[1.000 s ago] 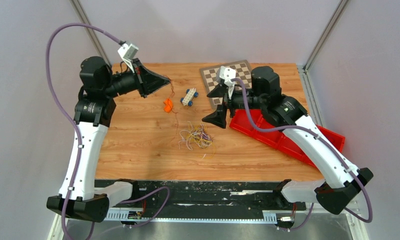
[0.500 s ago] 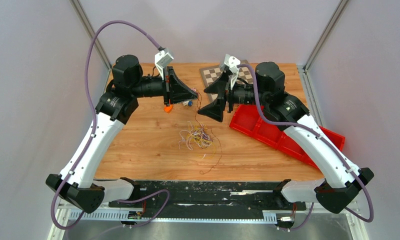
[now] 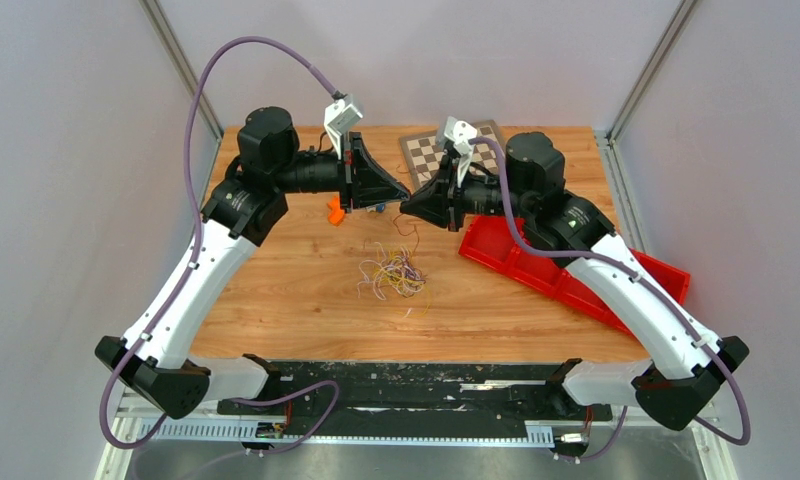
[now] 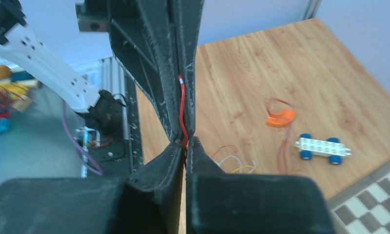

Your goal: Untangle the cables

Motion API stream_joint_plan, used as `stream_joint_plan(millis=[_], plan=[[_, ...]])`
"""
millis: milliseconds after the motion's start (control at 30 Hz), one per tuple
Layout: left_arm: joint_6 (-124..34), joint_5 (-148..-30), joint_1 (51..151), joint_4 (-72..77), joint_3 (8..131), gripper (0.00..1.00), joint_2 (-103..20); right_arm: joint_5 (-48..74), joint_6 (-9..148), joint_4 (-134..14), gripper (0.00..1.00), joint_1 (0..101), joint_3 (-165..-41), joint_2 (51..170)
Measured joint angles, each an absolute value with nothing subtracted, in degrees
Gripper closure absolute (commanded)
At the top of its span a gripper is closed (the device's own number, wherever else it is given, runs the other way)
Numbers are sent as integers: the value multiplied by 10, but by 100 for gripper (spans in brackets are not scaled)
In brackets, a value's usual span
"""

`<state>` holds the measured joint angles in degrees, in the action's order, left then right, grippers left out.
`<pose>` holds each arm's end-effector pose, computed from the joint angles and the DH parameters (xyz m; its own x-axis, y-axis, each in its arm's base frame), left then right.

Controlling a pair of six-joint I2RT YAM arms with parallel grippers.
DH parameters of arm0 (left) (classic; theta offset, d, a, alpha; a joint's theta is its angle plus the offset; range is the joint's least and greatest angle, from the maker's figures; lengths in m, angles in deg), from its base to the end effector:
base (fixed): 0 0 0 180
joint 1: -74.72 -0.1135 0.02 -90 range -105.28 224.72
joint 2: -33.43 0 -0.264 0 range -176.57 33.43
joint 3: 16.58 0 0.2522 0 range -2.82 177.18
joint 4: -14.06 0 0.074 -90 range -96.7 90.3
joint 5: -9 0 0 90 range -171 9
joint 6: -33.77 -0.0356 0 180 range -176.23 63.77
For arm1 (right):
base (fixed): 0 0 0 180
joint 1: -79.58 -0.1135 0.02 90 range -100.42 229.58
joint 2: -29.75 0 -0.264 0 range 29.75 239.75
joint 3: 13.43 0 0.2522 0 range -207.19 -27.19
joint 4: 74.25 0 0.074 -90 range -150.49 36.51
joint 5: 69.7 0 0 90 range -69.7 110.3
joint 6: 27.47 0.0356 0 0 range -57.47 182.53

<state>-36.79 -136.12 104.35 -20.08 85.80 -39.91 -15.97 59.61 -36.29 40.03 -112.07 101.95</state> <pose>0.2105 -0.1533 0.4805 -0.4033 0.0105 -0.9150 0.9107 0.1024 -0.4003 0.1915 0.1855 0.4566 -0.1049 -0.1399 -0.9846 -0.9669 0.2458 0.0681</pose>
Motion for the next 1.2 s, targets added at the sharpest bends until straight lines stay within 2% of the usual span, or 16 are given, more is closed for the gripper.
stream_joint_plan(millis=[33, 67, 100, 133, 167, 200, 233, 267, 300, 367, 567, 800, 1000, 1200], plan=[[-363, -1364, 1044, -199, 858, 97, -401, -155, 594, -365, 100, 400, -1114, 1013], [-358, -1366, 1045, -198, 858, 80, -403, -151, 594, -365, 100, 402, -1107, 1004], [-354, -1368, 1047, -196, 858, 66, -407, -148, 593, -364, 100, 406, -1099, 995], [-351, -1372, 1049, -195, 858, 46, -410, -145, 592, -364, 100, 410, -1093, 984], [-344, -1378, 1050, -195, 858, 38, -413, -140, 590, -359, 100, 418, -1085, 970], [-345, -1380, 1050, -194, 858, 24, -413, -140, 590, -353, 100, 430, -1081, 959], [-341, -1381, 1051, -193, 858, 18, -413, -139, 591, -345, 100, 448, -1076, 947], [-343, -1382, 1051, -191, 858, 7, -413, -139, 593, -339, 100, 473, -1070, 934], [-344, -1381, 1051, -190, 858, 4, -412, -137, 596, -332, 100, 502, -1064, 919], [-348, -1375, 1049, -191, 858, 0, -412, -134, 598, -324, 100, 551, -1050, 895], [-362, -1359, 1030, -193, 857, 0, -413, -90, 590, -251, 100, 693, -1021, 799], [-370, -1353, 1021, -191, 843, 0, -419, 90, 515, -180, 100, 814, -1044, 721], [-366, -1353, 1021, -179, 836, 0, -439, 248, 437, -138, 100, 820, -1108, 785], [-364, -1346, 1021, -173, 825, 0, -439, 318, 370, -124, 100, 830, -1116, 875]])
